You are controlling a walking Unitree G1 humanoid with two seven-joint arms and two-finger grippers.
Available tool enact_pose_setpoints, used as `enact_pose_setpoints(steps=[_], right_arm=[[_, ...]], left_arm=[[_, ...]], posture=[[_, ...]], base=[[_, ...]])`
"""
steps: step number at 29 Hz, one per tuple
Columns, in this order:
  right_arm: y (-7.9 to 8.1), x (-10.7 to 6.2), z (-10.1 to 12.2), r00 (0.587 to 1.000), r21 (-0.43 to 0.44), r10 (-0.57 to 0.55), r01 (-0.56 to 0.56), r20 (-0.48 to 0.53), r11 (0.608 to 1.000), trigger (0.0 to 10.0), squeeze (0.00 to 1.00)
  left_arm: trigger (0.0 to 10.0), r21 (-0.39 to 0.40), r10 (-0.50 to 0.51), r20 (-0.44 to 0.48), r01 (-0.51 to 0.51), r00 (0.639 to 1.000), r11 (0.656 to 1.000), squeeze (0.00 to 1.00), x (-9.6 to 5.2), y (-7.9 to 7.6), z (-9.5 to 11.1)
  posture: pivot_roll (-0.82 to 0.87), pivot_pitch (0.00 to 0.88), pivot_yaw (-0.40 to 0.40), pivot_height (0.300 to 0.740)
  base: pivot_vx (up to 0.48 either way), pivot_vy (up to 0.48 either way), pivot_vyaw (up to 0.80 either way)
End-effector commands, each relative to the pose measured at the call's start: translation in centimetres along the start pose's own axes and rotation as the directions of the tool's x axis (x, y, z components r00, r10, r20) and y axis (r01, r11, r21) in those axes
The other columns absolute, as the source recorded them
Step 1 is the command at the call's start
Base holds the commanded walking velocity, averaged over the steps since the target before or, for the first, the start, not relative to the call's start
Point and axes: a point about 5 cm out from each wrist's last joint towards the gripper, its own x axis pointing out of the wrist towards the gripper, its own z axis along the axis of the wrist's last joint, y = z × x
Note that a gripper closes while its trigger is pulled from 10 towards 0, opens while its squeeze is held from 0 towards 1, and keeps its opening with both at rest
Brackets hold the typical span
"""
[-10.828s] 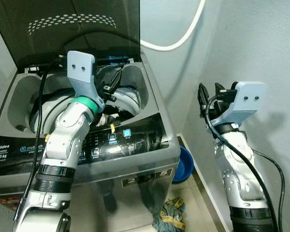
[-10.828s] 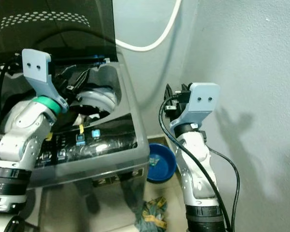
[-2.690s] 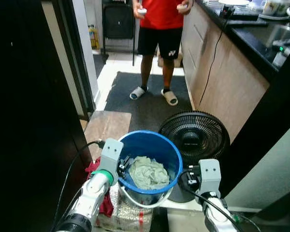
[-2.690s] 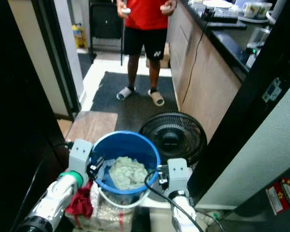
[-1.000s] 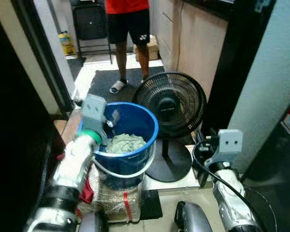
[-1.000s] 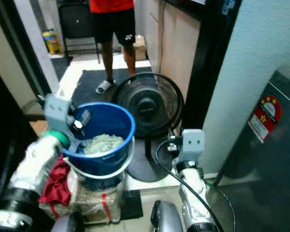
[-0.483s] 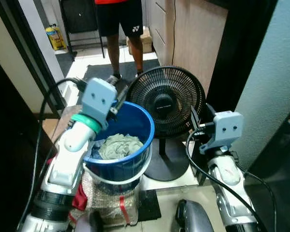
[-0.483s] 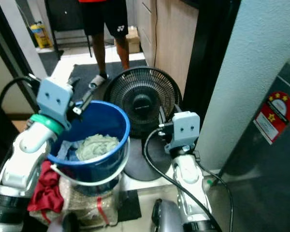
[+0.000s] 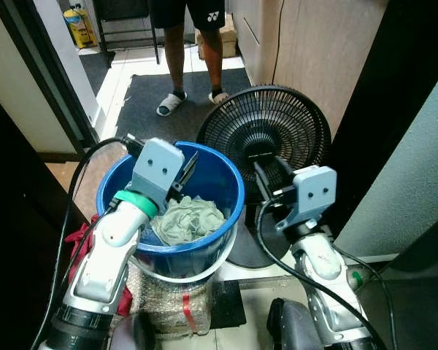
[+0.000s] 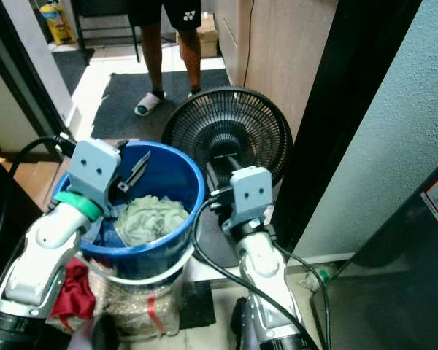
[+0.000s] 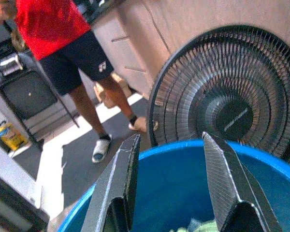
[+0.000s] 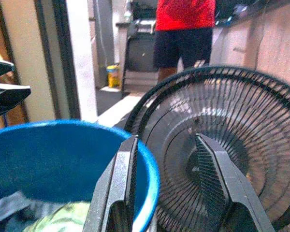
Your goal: Clothes washing
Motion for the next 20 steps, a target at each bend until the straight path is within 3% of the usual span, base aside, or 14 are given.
enact_pose_setpoints(steps=[1, 6, 8, 10, 11, 12, 14, 17, 18, 19, 20], right_arm=[[0.5, -0.3, -0.6, 0.998, 0.033, 0.036, -0.035, -0.041, 0.999, 10.0, 0.0], [0.8, -0.4, -0.8, 0.997, 0.04, 0.055, -0.053, -0.058, 0.998, 10.0, 0.0], [1.5, 0.3, -2.0, 0.991, 0.016, 0.088, -0.087, -0.105, 0.996, 10.0, 0.0], [1.5, 0.3, -2.0, 0.991, 0.016, 0.088, -0.087, -0.105, 0.996, 10.0, 0.0], [1.9, 0.8, -2.5, 0.987, 0.008, 0.103, -0.103, -0.127, 0.995, 10.0, 0.0], [1.9, 0.8, -2.5, 0.987, 0.008, 0.103, -0.103, -0.127, 0.995, 10.0, 0.0], [2.6, 1.4, -3.2, 0.978, 0.013, 0.143, -0.142, -0.152, 0.99, 10.0, 0.0], [2.6, 1.4, -3.2, 0.978, 0.013, 0.143, -0.142, -0.152, 0.99, 10.0, 0.0], [3.0, 1.4, -3.5, 0.973, 0.025, 0.164, -0.162, -0.163, 0.987, 10.0, 0.0], [3.0, 1.4, -3.5, 0.973, 0.025, 0.164, -0.162, -0.163, 0.987, 10.0, 0.0], [3.3, 1.4, -3.8, 0.968, 0.037, 0.182, -0.178, -0.173, 0.983, 10.0, 0.0]], left_arm=[[10.0, 0.015, 0.021, -0.086, -0.02, 0.996, 1.0, 0.0, -0.7, 0.7, -1.7], [10.0, 0.019, 0.032, -0.119, -0.03, 0.992, 0.999, 0.0, -1.1, 1.0, -2.5], [10.0, 0.053, 0.076, -0.216, -0.066, 0.973, 0.996, 0.0, -2.1, 2.5, -4.8], [10.0, 0.053, 0.076, -0.216, -0.066, 0.973, 0.996, 0.0, -2.1, 2.5, -4.8], [10.0, 0.065, 0.112, -0.271, -0.098, 0.956, 0.993, 0.0, -2.8, 3.5, -6.0], [10.0, 0.065, 0.112, -0.271, -0.098, 0.956, 0.993, 0.0, -2.8, 3.5, -6.0], [10.0, 0.061, 0.258, -0.387, -0.255, 0.885, 0.965, 0.0, -4.1, 7.9, -7.8], [10.0, 0.061, 0.258, -0.387, -0.255, 0.885, 0.965, 0.0, -4.1, 7.9, -7.8], [10.0, 0.036, 0.344, -0.416, -0.363, 0.842, 0.931, 0.0, -4.6, 11.5, -7.5], [10.0, 0.036, 0.344, -0.416, -0.363, 0.842, 0.931, 0.0, -4.6, 11.5, -7.5], [10.0, 0.014, 0.393, -0.426, -0.429, 0.815, 0.903, 0.0, -5.1, 14.3, -6.8]], posture=[[0.02, 0.063, 0.08, 0.49], [0.02, 0.063, 0.08, 0.49], [0.05, 0.075, 0.063, 0.49], [0.05, 0.075, 0.063, 0.49], [0.07, 0.078, 0.051, 0.49], [0.07, 0.078, 0.051, 0.49], [0.1, 0.084, 0.024, 0.49], [0.1, 0.084, 0.024, 0.49], [0.14, 0.089, 0.003, 0.49], [0.14, 0.089, 0.003, 0.49], [0.15, 0.093, -0.005, 0.49]], base=[[0.0, 0.0, 0.0], [0.0, 0.0, 0.0], [0.0, 0.0, 0.0], [0.0, 0.0, 0.0], [0.0, 0.0, 0.0], [0.0, 0.0, 0.0], [0.0, 0.0, 0.0], [0.0, 0.0, 0.0], [0.0, 0.0, 0.0], [0.0, 0.0, 0.0], [0.0, 0.0, 0.0]])
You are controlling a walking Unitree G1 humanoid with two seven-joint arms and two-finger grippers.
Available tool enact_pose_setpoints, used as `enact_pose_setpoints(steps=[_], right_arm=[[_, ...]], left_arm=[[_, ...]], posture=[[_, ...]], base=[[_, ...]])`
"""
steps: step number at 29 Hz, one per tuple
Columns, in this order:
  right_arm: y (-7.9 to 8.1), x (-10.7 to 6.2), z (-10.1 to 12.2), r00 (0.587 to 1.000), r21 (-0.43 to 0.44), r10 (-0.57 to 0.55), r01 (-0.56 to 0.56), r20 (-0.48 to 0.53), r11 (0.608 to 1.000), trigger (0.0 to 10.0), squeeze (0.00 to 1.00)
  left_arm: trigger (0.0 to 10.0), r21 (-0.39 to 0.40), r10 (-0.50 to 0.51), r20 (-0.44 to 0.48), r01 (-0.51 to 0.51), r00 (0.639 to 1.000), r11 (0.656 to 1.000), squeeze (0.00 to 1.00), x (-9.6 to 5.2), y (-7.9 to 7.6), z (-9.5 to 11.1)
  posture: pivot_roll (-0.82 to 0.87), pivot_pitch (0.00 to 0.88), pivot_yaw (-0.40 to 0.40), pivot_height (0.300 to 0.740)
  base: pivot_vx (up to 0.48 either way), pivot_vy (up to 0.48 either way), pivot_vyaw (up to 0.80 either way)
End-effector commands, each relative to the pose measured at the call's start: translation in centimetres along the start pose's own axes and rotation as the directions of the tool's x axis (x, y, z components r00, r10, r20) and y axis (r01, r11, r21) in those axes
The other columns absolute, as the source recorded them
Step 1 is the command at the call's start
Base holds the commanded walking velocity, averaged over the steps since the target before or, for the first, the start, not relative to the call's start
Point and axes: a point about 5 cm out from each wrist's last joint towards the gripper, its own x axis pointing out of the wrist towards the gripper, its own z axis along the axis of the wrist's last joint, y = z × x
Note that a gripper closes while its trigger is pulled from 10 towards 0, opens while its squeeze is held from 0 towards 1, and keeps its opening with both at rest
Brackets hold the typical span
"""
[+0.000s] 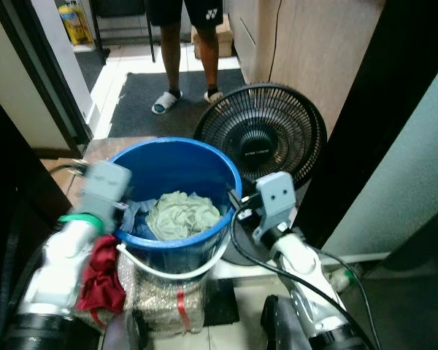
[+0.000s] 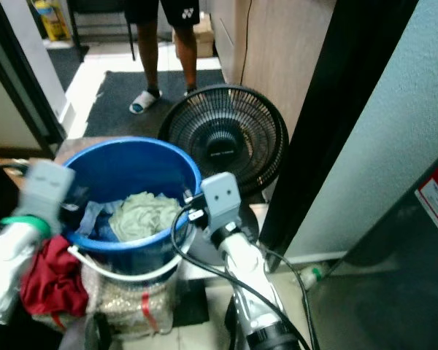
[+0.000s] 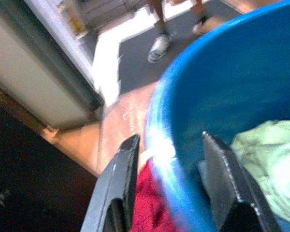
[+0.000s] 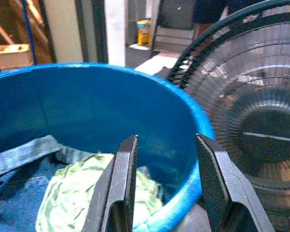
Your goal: Clothes washing
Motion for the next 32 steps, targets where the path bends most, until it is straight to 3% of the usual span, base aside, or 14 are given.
enact_pose_setpoints(steps=[1, 2, 3, 4, 5, 8, 10, 13, 16, 17, 18, 22, 26, 32], right_arm=[[0.5, -0.1, -0.7, 0.999, 0.007, 0.028, -0.027, -0.024, 1.0, 10.0, 0.0], [0.5, -0.1, -0.7, 0.999, 0.007, 0.028, -0.027, -0.024, 1.0, 10.0, 0.0], [0.7, -0.1, -0.9, 0.999, 0.013, 0.039, -0.038, -0.033, 0.999, 10.0, 0.0], [0.7, -0.1, -0.9, 0.999, 0.013, 0.039, -0.038, -0.033, 0.999, 10.0, 0.0], [0.9, -0.2, -1.1, 0.998, 0.019, 0.048, -0.047, -0.042, 0.999, 10.0, 0.0], [0.9, -0.2, -1.1, 0.998, 0.019, 0.048, -0.047, -0.042, 0.999, 10.0, 0.0], [1.0, -0.3, -1.5, 0.997, 0.025, 0.054, -0.053, -0.052, 0.998, 10.0, 0.0], [1.1, -0.3, -1.7, 0.997, 0.026, 0.055, -0.054, -0.054, 0.998, 10.0, 0.0], [0.6, -0.7, -2.0, 0.997, 0.021, 0.033, -0.031, -0.064, 0.999, 10.0, 0.0], [0.6, -0.7, -2.0, 0.997, 0.021, 0.033, -0.031, -0.064, 0.999, 10.0, 0.0], [0.5, -0.8, -2.1, 0.997, 0.019, 0.027, -0.026, -0.067, 0.999, 10.0, 0.0], [0.5, -0.9, -2.3, 0.997, 0.018, 0.023, -0.022, -0.069, 1.0, 10.0, 0.0], [0.5, -1.2, -2.6, 0.997, 0.023, 0.008, -0.006, -0.077, 1.0, 10.0, 0.0], [0.8, -1.4, -2.8, 0.997, 0.028, 0.014, -0.012, -0.081, 1.0, 10.0, 0.0]], left_arm=[[10.0, -0.065, 0.07, -0.027, -0.072, 0.997, 0.995, 0.0, 0.1, 3.0, 0.4], [10.0, -0.065, 0.07, -0.027, -0.072, 0.997, 0.995, 0.0, 0.1, 3.0, 0.4], [10.0, -0.087, 0.088, -0.039, -0.091, 0.995, 0.992, 0.0, 0.0, 4.7, 0.8], [10.0, -0.087, 0.088, -0.039, -0.091, 0.995, 0.992, 0.0, 0.0, 4.7, 0.8], [10.0, -0.046, 0.1, -0.066, -0.104, 0.993, 0.994, 0.0, 0.0, 5.8, 0.7], [10.0, -0.046, 0.1, -0.066, -0.104, 0.993, 0.994, 0.0, 0.0, 5.8, 0.7], [10.0, 0.165, 0.096, -0.144, -0.072, 0.985, 0.984, 0.0, -0.5, 5.7, -1.7], [10.0, 0.236, 0.073, -0.183, -0.028, 0.98, 0.971, 0.0, -0.8, 5.0, -3.0], [10.0, 0.211, -0.053, -0.25, 0.108, 0.967, 0.971, 0.0, -1.4, 0.7, -5.9], [10.0, 0.211, -0.053, -0.25, 0.108, 0.967, 0.971, 0.0, -1.4, 0.7, -5.9], [10.0, 0.203, -0.089, -0.268, 0.146, 0.959, 0.968, 0.0, -1.6, -0.6, -6.7], [10.0, 0.192, -0.111, -0.282, 0.17, 0.953, 0.967, 0.0, -1.6, -1.6, -7.4], [10.0, 0.17, -0.181, -0.364, 0.257, 0.913, 0.951, 0.0, -2.1, -4.6, -9.8], [10.0, 0.164, -0.184, -0.408, 0.27, 0.894, 0.949, 0.0, -2.2, -5.9, -11.1]], posture=[[0.15, 0.093, -0.005, 0.49], [0.15, 0.093, -0.005, 0.49], [0.16, 0.094, -0.008, 0.49], [0.16, 0.094, -0.008, 0.49], [0.16, 0.095, -0.009, 0.49], [0.16, 0.095, -0.009, 0.49], [0.15, 0.096, -0.004, 0.49], [0.15, 0.096, -0.004, 0.49], [0.12, 0.089, 0.011, 0.49], [0.12, 0.089, 0.011, 0.49], [0.12, 0.089, 0.013, 0.49], [0.12, 0.088, 0.016, 0.49], [0.11, 0.102, 0.026, 0.49], [0.11, 0.114, 0.027, 0.49]], base=[[0.0, 0.0, 0.0], [0.0, 0.0, 0.0], [0.0, 0.0, 0.0], [0.0, 0.0, 0.0], [0.0, 0.0, 0.0], [0.0, 0.0, 0.0], [0.0, 0.0, 0.0], [0.0, 0.0, 0.0], [0.0, 0.0, 0.0], [0.0, 0.0, 0.0], [0.0, 0.0, 0.0], [0.0, 0.0, 0.0], [0.0, 0.0, 0.0], [0.0, 0.0, 0.0]])
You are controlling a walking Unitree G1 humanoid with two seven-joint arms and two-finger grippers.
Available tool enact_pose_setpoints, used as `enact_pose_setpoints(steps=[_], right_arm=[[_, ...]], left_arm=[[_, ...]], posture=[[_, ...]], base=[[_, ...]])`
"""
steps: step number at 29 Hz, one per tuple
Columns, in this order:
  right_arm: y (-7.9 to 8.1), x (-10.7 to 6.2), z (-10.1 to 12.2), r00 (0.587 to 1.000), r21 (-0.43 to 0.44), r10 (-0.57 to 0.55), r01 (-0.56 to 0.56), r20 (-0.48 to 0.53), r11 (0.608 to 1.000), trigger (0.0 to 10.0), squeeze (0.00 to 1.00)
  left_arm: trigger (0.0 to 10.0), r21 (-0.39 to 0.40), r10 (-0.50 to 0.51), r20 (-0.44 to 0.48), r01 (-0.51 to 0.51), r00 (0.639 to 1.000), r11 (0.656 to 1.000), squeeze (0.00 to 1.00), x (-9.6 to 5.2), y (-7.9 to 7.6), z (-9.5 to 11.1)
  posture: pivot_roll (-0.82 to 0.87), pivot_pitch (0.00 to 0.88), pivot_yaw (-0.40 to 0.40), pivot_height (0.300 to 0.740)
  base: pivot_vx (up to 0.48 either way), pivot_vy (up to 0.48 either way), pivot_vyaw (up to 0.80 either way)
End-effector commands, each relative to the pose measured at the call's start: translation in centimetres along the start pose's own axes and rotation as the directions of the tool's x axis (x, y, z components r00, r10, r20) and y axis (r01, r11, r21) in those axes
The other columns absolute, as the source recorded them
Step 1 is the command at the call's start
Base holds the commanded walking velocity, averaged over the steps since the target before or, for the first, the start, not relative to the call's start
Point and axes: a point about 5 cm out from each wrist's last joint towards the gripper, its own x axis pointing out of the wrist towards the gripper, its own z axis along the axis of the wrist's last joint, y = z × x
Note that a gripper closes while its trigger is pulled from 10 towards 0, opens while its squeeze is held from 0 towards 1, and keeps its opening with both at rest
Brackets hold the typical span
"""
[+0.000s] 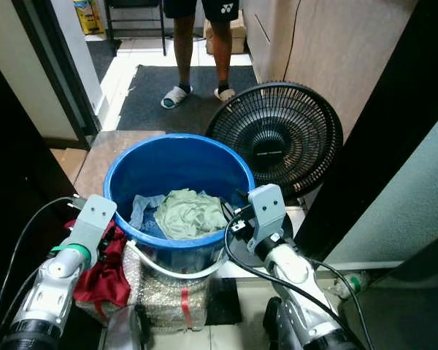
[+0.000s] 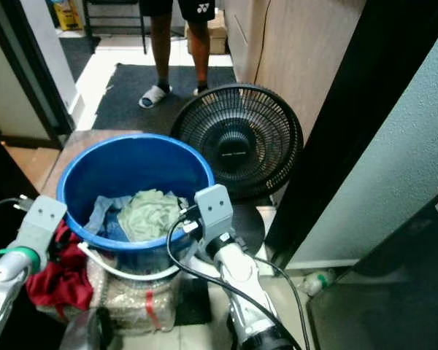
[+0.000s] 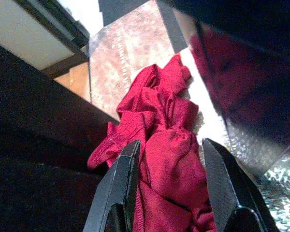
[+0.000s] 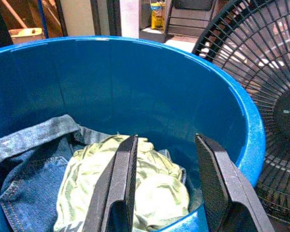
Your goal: Clothes washing
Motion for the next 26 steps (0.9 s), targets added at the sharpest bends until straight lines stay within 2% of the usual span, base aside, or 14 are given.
enact_pose_setpoints(steps=[1, 3, 5, 6, 10, 14, 16, 20, 21, 22, 23, 24, 25, 26], right_arm=[[0.5, -0.4, -0.9, 0.999, 0.008, 0.011, -0.011, -0.035, 1.0, 10.0, 0.0], [0.5, -0.4, -0.9, 0.999, 0.008, 0.011, -0.011, -0.035, 1.0, 10.0, 0.0], [0.6, -0.3, -0.6, 1.0, 0.015, 0.012, -0.012, -0.023, 1.0, 10.0, 0.0], [0.6, -0.3, -0.6, 1.0, 0.015, 0.012, -0.012, -0.023, 1.0, 10.0, 0.0], [0.6, 0.0, 0.0, 1.0, 0.025, 0.004, -0.004, 0.003, 1.0, 10.0, 0.0], [0.8, 0.2, 0.5, 1.0, 0.035, 0.002, -0.002, 0.023, 0.999, 10.0, 0.0], [1.2, 0.3, 0.9, 0.999, 0.05, 0.008, -0.011, 0.045, 0.999, 10.0, 0.0], [1.5, 0.3, 1.1, 0.998, 0.057, 0.016, -0.02, 0.056, 0.998, 10.0, 0.0], [1.9, 0.4, 1.3, 0.998, 0.066, 0.023, -0.027, 0.065, 0.997, 10.0, 0.0], [1.9, 0.4, 1.3, 0.998, 0.066, 0.023, -0.027, 0.065, 0.997, 10.0, 0.0], [2.2, 0.4, 1.4, 0.997, 0.073, 0.025, -0.031, 0.07, 0.997, 10.0, 0.0], [2.2, 0.4, 1.4, 0.997, 0.073, 0.025, -0.031, 0.07, 0.997, 10.0, 0.0], [2.5, 0.4, 1.5, 0.997, 0.08, 0.027, -0.033, 0.075, 0.996, 10.0, 0.0], [2.5, 0.4, 1.5, 0.997, 0.08, 0.027, -0.033, 0.075, 0.996, 10.0, 0.0]], left_arm=[[10.0, 0.023, -0.057, -0.134, 0.061, 0.989, 0.998, 0.0, -0.1, -2.3, -2.9], [10.0, 0.023, -0.057, -0.134, 0.061, 0.989, 0.998, 0.0, -0.1, -2.3, -2.9], [10.0, -0.058, -0.036, -0.153, 0.028, 0.988, 0.998, 0.0, 0.6, -2.5, -2.4], [10.0, -0.058, -0.036, -0.153, 0.028, 0.988, 0.998, 0.0, 0.6, -2.5, -2.4], [10.0, -0.254, -0.018, -0.147, -0.02, 0.989, 0.967, 0.0, 1.6, -2.2, -0.5], [10.0, -0.3, 0.016, -0.167, -0.066, 0.986, 0.952, 0.0, 2.2, -1.5, 0.2], [10.0, -0.269, 0.074, -0.205, -0.129, 0.976, 0.954, 0.0, 2.5, -0.8, 0.3], [10.0, -0.218, 0.1, -0.209, -0.146, 0.973, 0.965, 0.0, 2.6, -0.5, 0.2], [10.0, -0.125, 0.124, -0.19, -0.149, 0.974, 0.981, 0.0, 2.5, -0.2, 0.1], [10.0, -0.125, 0.124, -0.19, -0.149, 0.974, 0.981, 0.0, 2.5, -0.2, 0.1], [10.0, -0.034, 0.143, -0.161, -0.15, 0.977, 0.988, 0.0, 2.4, 0.1, 0.0], [10.0, -0.034, 0.143, -0.161, -0.15, 0.977, 0.988, 0.0, 2.4, 0.1, 0.0], [10.0, 0.044, 0.149, -0.144, -0.144, 0.978, 0.989, 0.0, 2.1, 0.3, -0.3], [10.0, 0.044, 0.149, -0.144, -0.144, 0.978, 0.989, 0.0, 2.1, 0.3, -0.3]], posture=[[0.12, 0.123, 0.028, 0.49], [0.12, 0.123, 0.028, 0.49], [0.12, 0.135, 0.032, 0.49], [0.12, 0.135, 0.032, 0.49], [0.12, 0.141, 0.037, 0.49], [0.13, 0.149, 0.046, 0.49], [0.13, 0.15, 0.049, 0.49], [0.13, 0.152, 0.057, 0.49], [0.13, 0.152, 0.064, 0.49], [0.13, 0.152, 0.064, 0.49], [0.14, 0.151, 0.071, 0.49], [0.14, 0.151, 0.071, 0.49], [0.14, 0.151, 0.077, 0.49], [0.14, 0.151, 0.077, 0.49]], base=[[0.0, 0.0, 0.0], [0.0, 0.0, 0.0], [0.0, 0.0, 0.0], [0.0, 0.0, 0.0], [0.0, 0.0, 0.0], [0.0, 0.0, 0.0], [0.0, 0.0, 0.0], [0.0, 0.0, 0.0], [0.0, 0.0, 0.0], [0.0, 0.0, 0.0], [0.0, 0.0, 0.0], [0.0, 0.0, 0.0], [0.0, 0.0, 0.0], [0.0, 0.0, 0.0]])
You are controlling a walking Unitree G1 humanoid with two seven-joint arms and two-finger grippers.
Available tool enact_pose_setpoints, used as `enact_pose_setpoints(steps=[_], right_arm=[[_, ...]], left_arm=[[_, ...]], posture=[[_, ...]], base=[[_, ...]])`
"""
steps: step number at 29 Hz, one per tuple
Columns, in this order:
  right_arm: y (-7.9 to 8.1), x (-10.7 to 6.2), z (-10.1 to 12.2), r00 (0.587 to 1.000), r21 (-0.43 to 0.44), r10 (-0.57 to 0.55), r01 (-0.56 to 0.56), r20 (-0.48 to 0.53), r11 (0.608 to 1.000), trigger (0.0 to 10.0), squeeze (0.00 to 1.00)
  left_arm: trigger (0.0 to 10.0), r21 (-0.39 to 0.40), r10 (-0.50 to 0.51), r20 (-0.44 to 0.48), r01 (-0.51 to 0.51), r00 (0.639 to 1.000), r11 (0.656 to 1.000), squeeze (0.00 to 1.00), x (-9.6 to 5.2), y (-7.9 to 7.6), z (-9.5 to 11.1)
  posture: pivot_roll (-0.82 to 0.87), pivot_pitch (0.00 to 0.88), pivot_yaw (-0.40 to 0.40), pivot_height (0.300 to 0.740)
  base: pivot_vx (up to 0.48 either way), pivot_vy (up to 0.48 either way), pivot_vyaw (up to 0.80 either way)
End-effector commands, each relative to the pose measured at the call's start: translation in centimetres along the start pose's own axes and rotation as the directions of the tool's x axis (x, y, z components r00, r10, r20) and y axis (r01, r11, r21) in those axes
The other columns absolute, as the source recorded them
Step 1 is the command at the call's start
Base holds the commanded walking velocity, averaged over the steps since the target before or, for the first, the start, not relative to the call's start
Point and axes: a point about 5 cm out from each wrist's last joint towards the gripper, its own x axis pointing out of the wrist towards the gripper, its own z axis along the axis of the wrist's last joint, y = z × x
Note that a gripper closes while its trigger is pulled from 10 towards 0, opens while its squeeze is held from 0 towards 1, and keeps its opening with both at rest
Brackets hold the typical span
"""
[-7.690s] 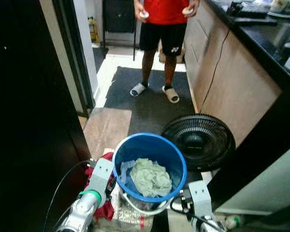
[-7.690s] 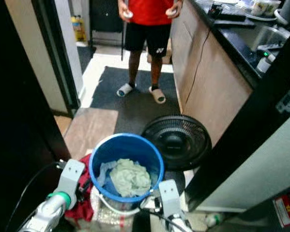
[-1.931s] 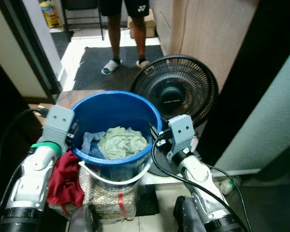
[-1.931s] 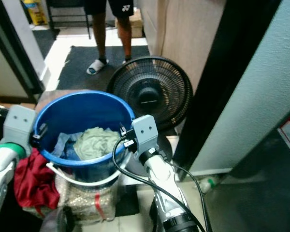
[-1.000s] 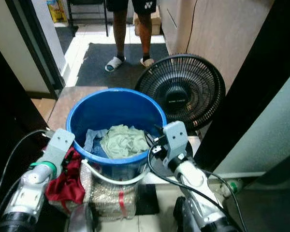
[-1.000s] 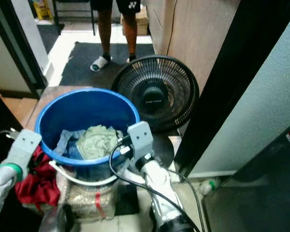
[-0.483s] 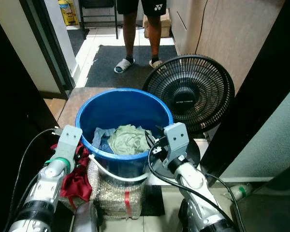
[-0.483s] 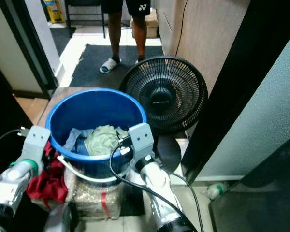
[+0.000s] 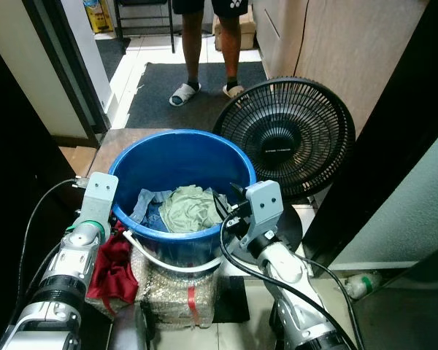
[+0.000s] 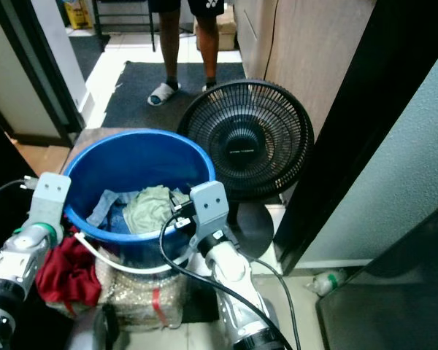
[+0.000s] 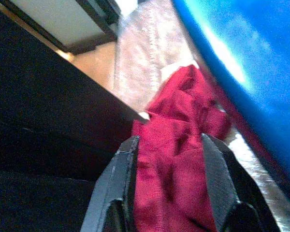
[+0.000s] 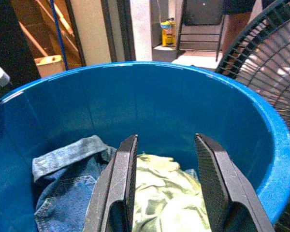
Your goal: Clothes washing
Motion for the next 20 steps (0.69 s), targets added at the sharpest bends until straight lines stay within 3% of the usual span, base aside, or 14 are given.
enact_pose_setpoints(steps=[1, 5, 6, 7, 8, 10, 11, 15, 20], right_arm=[[0.9, -0.2, -0.2, 1.0, 0.026, 0.01, -0.01, -0.007, 1.0, 10.0, 0.0], [1.0, -0.2, -0.2, 1.0, 0.03, 0.01, -0.01, -0.004, 1.0, 10.0, 0.0], [1.0, -0.1, -0.1, 1.0, 0.031, 0.009, -0.009, 0.0, 0.999, 10.0, 0.0], [1.0, -0.1, -0.1, 1.0, 0.031, 0.009, -0.009, 0.0, 0.999, 10.0, 0.0], [0.9, -0.1, 0.0, 1.0, 0.028, 0.009, -0.009, 0.004, 1.0, 10.0, 0.0], [0.7, 0.0, 0.1, 1.0, 0.024, 0.009, -0.009, 0.007, 1.0, 10.0, 0.0], [0.7, 0.0, 0.1, 1.0, 0.024, 0.009, -0.009, 0.007, 1.0, 10.0, 0.0], [0.4, -0.4, 0.0, 1.0, 0.018, 0.01, -0.01, 0.0, 1.0, 10.0, 0.0], [0.3, -0.5, 0.0, 1.0, 0.015, 0.013, -0.013, -0.004, 1.0, 10.0, 0.0]], left_arm=[[10.0, 0.1, -0.023, -0.094, 0.032, 0.995, 0.994, 0.0, -0.7, -0.6, -3.4], [10.0, 0.054, -0.025, -0.082, 0.03, 0.996, 0.998, 0.0, -0.8, -0.4, -3.1], [10.0, -0.035, -0.033, -0.05, 0.031, 0.998, 0.999, 0.0, -0.8, -0.3, -1.9], [10.0, -0.035, -0.033, -0.05, 0.031, 0.998, 0.999, 0.0, -0.8, -0.3, -1.9], [10.0, -0.122, -0.036, -0.013, 0.034, 0.999, 0.992, 0.0, -0.8, 0.1, -0.4], [10.0, -0.188, -0.047, 0.052, 0.056, 0.998, 0.98, 0.0, -1.1, 0.9, 1.8], [10.0, -0.188, -0.047, 0.052, 0.056, 0.998, 0.98, 0.0, -1.1, 0.9, 1.8], [10.0, -0.108, -0.08, 0.21, 0.104, 0.975, 0.989, 0.0, -2.4, 2.6, 5.2], [10.0, -0.114, -0.089, 0.34, 0.135, 0.936, 0.984, 0.0, -3.5, 2.7, 7.8]], posture=[[0.15, 0.15, 0.082, 0.49], [0.16, 0.148, 0.082, 0.49], [0.16, 0.144, 0.078, 0.49], [0.16, 0.144, 0.078, 0.49], [0.15, 0.142, 0.074, 0.49], [0.15, 0.139, 0.071, 0.49], [0.15, 0.139, 0.071, 0.49], [0.15, 0.131, 0.051, 0.49], [0.15, 0.126, 0.046, 0.49]], base=[[0.0, 0.0, 0.0], [0.0, 0.0, 0.0], [0.0, 0.0, 0.0], [0.0, 0.0, 0.0], [0.0, 0.0, 0.0], [0.0, 0.0, 0.0], [0.0, 0.0, 0.0], [0.0, 0.0, 0.0], [0.0, 0.0, 0.0]])
